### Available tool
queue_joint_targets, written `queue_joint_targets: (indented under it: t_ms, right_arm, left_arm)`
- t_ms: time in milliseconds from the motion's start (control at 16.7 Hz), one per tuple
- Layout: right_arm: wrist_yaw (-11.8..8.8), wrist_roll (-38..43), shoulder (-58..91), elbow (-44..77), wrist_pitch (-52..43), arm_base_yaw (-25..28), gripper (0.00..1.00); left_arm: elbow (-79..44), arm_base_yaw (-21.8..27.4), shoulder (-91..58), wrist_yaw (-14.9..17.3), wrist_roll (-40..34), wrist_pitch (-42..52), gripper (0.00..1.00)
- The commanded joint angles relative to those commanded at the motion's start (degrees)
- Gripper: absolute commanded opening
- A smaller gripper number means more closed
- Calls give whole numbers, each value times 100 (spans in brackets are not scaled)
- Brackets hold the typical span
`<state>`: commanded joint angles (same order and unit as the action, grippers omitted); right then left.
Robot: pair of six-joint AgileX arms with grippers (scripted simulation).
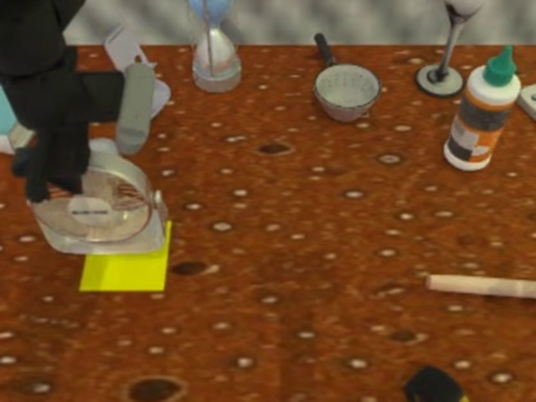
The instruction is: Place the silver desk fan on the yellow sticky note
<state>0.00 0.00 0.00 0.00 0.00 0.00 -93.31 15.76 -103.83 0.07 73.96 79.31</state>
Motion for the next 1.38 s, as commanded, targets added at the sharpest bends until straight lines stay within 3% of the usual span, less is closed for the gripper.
queue_joint_targets:
  t_ms: [960, 1380]
  right_arm:
    - [0, 0, 0, 0, 0, 0, 100]
    - [0, 0, 0, 0, 0, 0, 100]
  left_arm:
    - [699, -96, -48, 3, 122, -771, 0]
    - [699, -96, -48, 3, 122, -771, 53]
